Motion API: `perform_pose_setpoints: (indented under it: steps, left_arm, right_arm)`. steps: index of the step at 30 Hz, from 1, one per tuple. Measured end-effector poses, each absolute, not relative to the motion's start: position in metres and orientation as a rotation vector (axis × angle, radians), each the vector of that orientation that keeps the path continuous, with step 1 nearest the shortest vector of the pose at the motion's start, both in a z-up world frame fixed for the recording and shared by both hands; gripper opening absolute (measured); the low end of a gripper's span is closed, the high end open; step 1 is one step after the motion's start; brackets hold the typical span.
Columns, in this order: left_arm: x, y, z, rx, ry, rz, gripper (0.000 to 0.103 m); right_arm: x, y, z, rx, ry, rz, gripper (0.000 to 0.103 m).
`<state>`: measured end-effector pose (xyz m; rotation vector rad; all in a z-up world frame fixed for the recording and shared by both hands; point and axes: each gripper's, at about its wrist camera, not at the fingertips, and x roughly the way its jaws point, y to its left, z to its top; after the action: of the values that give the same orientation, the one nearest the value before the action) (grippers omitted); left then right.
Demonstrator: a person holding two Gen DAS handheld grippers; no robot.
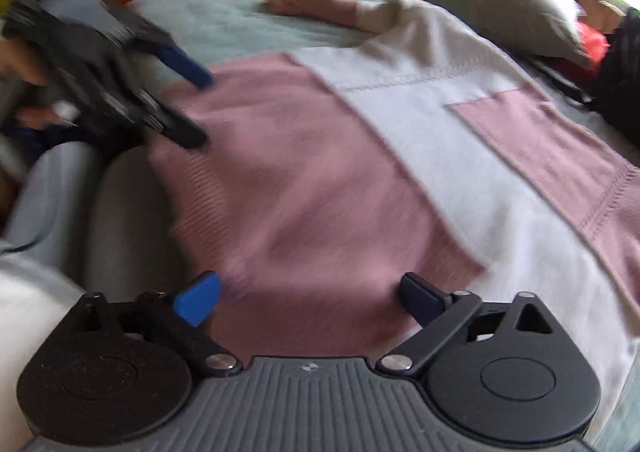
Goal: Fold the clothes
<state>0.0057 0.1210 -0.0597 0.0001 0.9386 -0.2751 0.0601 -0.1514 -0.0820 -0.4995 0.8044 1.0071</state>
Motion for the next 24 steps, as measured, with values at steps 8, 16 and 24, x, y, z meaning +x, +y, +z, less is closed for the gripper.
perform_pose_setpoints:
  steps: [8, 16, 24]
  left_arm:
    - [0.009, 0.114, -0.028, 0.040, 0.889, -0.340, 0.101]
    - [0.069, 0.106, -0.056, -0.046, 0.908, -0.332, 0.101]
    - [0.095, 0.110, -0.051, -0.116, 0.924, -0.322, 0.101]
  right_arm:
    - [0.098, -0.192, -0.045, -0.361, 0.744, 0.881, 0.099]
    - [0.138, -0.217, -0.078, -0.220, 0.875, 0.767, 0.100]
    - [0.170, -0.249, -0.050, -0.106, 0.805, 0.677, 0.101]
